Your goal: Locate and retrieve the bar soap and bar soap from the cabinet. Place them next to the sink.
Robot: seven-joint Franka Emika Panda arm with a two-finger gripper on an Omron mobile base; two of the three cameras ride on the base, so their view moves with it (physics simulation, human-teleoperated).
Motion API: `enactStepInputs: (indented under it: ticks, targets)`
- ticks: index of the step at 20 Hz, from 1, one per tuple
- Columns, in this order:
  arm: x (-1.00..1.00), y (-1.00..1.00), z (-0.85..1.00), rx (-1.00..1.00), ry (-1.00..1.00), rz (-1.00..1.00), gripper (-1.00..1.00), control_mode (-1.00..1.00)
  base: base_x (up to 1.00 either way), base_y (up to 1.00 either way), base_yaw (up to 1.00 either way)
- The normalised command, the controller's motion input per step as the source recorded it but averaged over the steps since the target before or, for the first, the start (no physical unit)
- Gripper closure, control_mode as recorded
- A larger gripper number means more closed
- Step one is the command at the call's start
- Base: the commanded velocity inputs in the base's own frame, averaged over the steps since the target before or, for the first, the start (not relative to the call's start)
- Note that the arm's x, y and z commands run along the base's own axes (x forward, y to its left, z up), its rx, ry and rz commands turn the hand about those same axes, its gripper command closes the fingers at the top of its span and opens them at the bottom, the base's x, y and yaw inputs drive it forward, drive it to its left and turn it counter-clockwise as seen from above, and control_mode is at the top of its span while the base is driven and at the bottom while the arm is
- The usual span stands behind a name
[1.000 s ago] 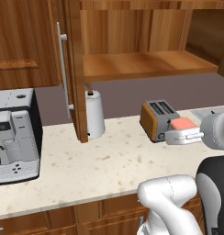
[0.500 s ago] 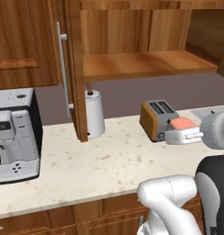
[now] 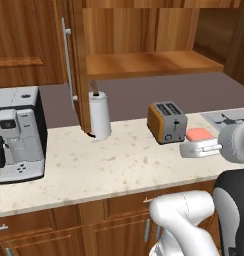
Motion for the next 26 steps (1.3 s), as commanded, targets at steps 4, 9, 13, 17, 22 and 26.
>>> enactStepInputs:
  ticks: [4, 9, 13, 17, 22, 26]
  targets:
    - [0.00, 0.00, 0.00, 0.00, 0.00, 0.00, 1.00, 1.00, -0.39, 0.00, 0.00]
    - [0.00, 0.00, 0.00, 0.00, 0.00, 0.00, 1.00, 1.00, -0.36, 0.00, 0.00]
    - [0.00, 0.00, 0.00, 0.00, 0.00, 0.00, 1.00, 1.00, -0.37, 0.00, 0.00]
    - [0.00, 0.00, 0.00, 0.00, 0.00, 0.00, 1.00, 1.00, -0.38, 0.00, 0.00]
    - [0.00, 0.00, 0.00, 0.00, 0.00, 0.00, 1.00, 1.00, -0.36, 0.00, 0.00]
    - [0.00, 0.00, 0.00, 0.00, 0.00, 0.00, 1.00, 1.00, -0.35, 0.00, 0.00]
